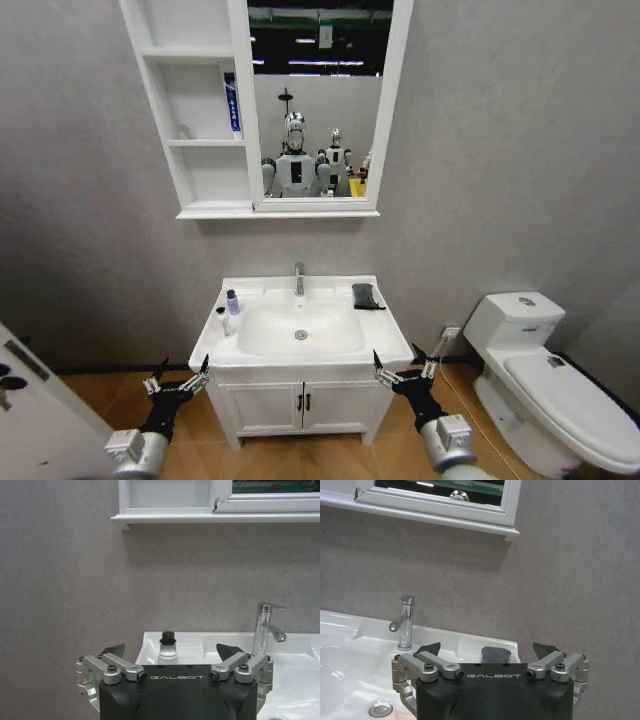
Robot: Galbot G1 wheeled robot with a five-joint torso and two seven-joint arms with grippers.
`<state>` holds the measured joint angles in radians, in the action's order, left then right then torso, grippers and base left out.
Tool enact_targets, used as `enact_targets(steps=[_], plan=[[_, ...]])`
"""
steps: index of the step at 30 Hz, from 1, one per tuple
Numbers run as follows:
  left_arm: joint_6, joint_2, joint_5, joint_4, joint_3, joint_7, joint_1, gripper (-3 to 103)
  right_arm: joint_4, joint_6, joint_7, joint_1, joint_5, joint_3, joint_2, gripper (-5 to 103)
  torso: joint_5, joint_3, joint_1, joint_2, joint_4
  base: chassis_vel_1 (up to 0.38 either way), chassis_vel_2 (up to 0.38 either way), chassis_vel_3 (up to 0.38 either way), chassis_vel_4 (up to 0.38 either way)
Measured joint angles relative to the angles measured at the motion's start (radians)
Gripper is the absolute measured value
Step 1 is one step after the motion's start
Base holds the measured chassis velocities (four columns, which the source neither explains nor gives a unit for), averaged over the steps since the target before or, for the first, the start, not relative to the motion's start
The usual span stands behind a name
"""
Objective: Move facial cleanser and shampoo from washbasin to cabinet, then wipe washbasin with towel.
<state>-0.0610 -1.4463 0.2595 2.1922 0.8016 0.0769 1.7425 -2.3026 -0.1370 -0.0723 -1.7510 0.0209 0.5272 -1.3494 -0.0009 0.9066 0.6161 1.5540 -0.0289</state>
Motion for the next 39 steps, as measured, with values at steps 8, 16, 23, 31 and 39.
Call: enact_targets(steps=[8,16,23,31,39], plan=[[-0.007,-0.004,-0.021,-0.065,-0.022,-0.028,-0.068,100,0.017,-0.005,-0.002,0.009,0.008,0.0,-0.002,100,0.0009,0.0,-0.002,0.001,0.0002,0.035,-0.033,-0.034,0.024],[-0.043,0.007,-0.028,-0.122,-0.062,-0.022,-0.136,100,0.017,-0.024,-0.009,0.041,0.05,0.013,0.016,100,0.0008,0.0,0.0,0.0,0.0002,0.01,-0.005,-0.008,0.008],[-0.081,0.03,-0.032,-0.186,-0.119,-0.033,-0.221,100,0.045,-0.036,-0.014,0.088,0.085,0.019,0.026,100,0.001,0.0,-0.001,0.0,0.0001,0.0,0.0,0.0,0.0],[-0.032,0.033,-0.061,-0.426,-0.174,-0.038,-0.418,100,0.097,-0.061,-0.017,0.192,0.136,0.022,0.071,100,0.001,0.0,-0.001,0.0,0.0002,0.0,0.0,0.0,0.0],[0.009,0.009,-0.08,-0.595,-0.159,-0.038,-0.567,100,0.147,-0.071,-0.029,0.245,0.162,0.019,0.098,100,0.0009,0.0,0.0,0.0,0.0001,0.0,0.0,0.0,0.0]])
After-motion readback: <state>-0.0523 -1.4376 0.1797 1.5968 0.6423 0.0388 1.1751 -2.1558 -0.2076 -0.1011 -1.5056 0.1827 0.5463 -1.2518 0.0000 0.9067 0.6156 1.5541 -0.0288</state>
